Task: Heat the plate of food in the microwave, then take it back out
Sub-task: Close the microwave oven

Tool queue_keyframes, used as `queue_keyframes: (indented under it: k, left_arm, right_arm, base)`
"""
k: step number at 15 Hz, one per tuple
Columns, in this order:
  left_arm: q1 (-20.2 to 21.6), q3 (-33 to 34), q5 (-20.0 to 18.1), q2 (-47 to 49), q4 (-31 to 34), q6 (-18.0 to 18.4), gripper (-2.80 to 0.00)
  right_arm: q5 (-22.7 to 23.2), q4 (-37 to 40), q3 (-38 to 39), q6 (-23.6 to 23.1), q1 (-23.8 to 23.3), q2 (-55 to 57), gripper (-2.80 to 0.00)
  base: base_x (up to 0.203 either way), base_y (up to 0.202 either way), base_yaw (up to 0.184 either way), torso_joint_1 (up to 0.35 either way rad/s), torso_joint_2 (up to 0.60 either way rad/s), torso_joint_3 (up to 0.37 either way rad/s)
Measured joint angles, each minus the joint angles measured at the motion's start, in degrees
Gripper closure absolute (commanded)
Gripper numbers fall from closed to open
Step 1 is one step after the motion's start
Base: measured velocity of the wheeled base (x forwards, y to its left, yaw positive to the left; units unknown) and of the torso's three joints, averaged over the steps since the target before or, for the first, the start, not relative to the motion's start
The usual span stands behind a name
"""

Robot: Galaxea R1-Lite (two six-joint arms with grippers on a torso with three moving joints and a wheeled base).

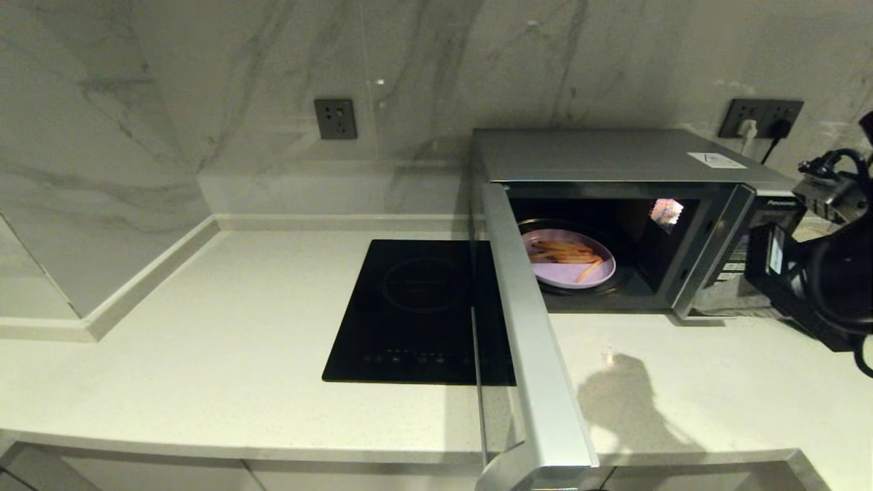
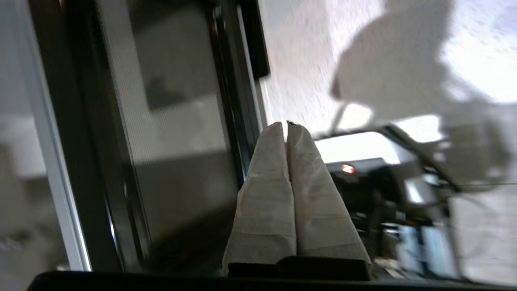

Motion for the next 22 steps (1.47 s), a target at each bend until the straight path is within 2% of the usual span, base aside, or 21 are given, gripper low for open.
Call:
queue_keyframes:
  k: [2,4,7,10,13,22]
  left_arm:
    - [0.0,0.0,0.0,0.0,0.0,0.0,0.0]
    - [0.0,0.0,0.0,0.0,0.0,0.0,0.0]
    - [0.0,0.0,0.0,0.0,0.0,0.0,0.0]
    - [0.0,0.0,0.0,0.0,0.0,0.0,0.0]
    - [0.0,0.0,0.0,0.0,0.0,0.0,0.0]
    - [0.0,0.0,0.0,0.0,0.0,0.0,0.0]
  right_arm:
    - [-6.6,5.3,-2.1,-0.8,7.5,-1.9,0.0]
    - [-12.9,7.2,-3.7,-2.6,14.9,-2.8,0.0]
    - [-18.1,10.2,-7.5,-4.6,21.3,-1.8,0.0]
    - [-18.2,10.3,-11.2,-5.7,23.3,-1.1,0.0]
    - [-17.9,10.3,-13.3,-9.3,26.9,-0.6,0.0]
    - [-17.9,10.1,-23.0,-9.4,41.1,10.4,0.0]
  base:
    - [0.0,0.0,0.0,0.0,0.0,0.0]
    - [0.0,0.0,0.0,0.0,0.0,0.0]
    - [0.0,0.0,0.0,0.0,0.0,0.0]
    - [0.0,0.0,0.0,0.0,0.0,0.0]
    - [0.0,0.0,0.0,0.0,0.0,0.0]
    - [0.0,0.0,0.0,0.0,0.0,0.0]
